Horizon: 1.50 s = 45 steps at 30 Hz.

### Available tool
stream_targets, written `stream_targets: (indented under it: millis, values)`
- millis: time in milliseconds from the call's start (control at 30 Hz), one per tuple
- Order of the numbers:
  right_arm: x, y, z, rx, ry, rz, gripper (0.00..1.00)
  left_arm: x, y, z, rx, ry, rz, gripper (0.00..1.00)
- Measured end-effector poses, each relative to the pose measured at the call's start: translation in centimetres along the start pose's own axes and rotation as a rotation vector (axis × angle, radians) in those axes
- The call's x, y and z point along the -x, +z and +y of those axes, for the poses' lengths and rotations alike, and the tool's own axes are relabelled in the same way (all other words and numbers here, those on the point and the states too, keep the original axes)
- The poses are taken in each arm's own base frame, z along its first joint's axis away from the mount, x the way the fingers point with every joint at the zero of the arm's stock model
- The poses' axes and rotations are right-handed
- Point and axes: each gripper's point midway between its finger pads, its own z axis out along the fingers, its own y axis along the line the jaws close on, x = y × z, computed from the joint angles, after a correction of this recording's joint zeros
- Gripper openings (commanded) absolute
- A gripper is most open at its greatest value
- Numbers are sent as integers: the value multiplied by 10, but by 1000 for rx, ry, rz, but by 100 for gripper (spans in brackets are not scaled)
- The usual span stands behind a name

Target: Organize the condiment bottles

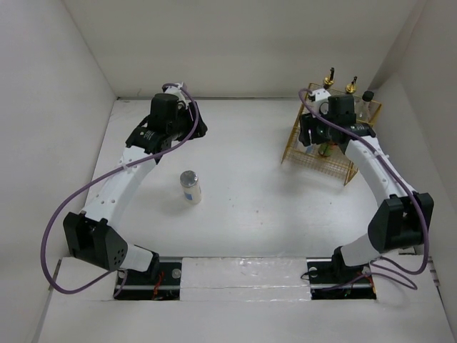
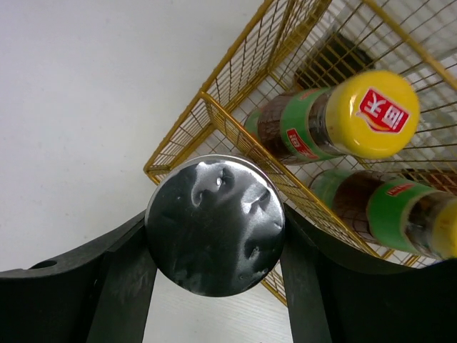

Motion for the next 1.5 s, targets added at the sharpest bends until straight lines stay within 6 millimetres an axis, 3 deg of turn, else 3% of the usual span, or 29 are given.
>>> stream_targets:
  millis: [167,267,400,500,567,600,667,733,767,800,867,933,967,1033,1067,1167,1267,1400,1500]
  values:
    - [-22,22,-2,-2,11,66,58,0,0,0,0,0,0,51]
    - [-24,26,-4,-12,15,75,74,0,0,0,0,0,0,51]
    - [-20,25,-5,-40,5,69,88,0,0,0,1,0,0,51]
    - [-3,18,-3,-68,-15,34,92,0,0,0,1,0,0,54]
    - [15,9,1,-84,-32,-9,88,0,0,0,0,0,0,56]
    - [24,3,5,-90,-44,-35,73,0,0,0,1,2,0,56]
    - [45,-10,18,-85,-79,-98,36,1,-1,-1,-2,1,-3,41]
    - [63,-20,41,-47,-113,-161,6,5,-2,-3,-6,1,-11,25]
    - [69,-23,55,-18,-130,-184,3,8,-3,-4,-10,0,-16,8]
    - [74,-25,72,27,-148,-208,3,12,-5,-5,-12,-3,-25,3]
    - [78,-23,113,125,-190,-239,16,21,-9,-7,-12,-8,-43,1]
    - [73,-19,163,242,-241,-249,33,36,-16,-6,4,-24,-77,14]
    - [66,-16,188,298,-268,-241,58,46,-20,-3,22,-39,-100,21]
    - [48,-9,236,415,-319,-212,76,63,-29,6,80,-86,-151,37]
    - [38,-6,260,475,-349,-199,88,70,-33,12,117,-113,-176,41]
    - [6,0,312,610,-414,-148,97,77,-39,32,229,-214,-224,45]
    - [-19,7,350,695,-467,-119,100,64,-37,54,329,-282,-213,46]
    - [-54,18,385,779,-524,-66,100,37,-34,73,417,-315,-160,47]
    - [-75,29,401,813,-544,-25,100,31,-39,78,445,-326,-156,47]
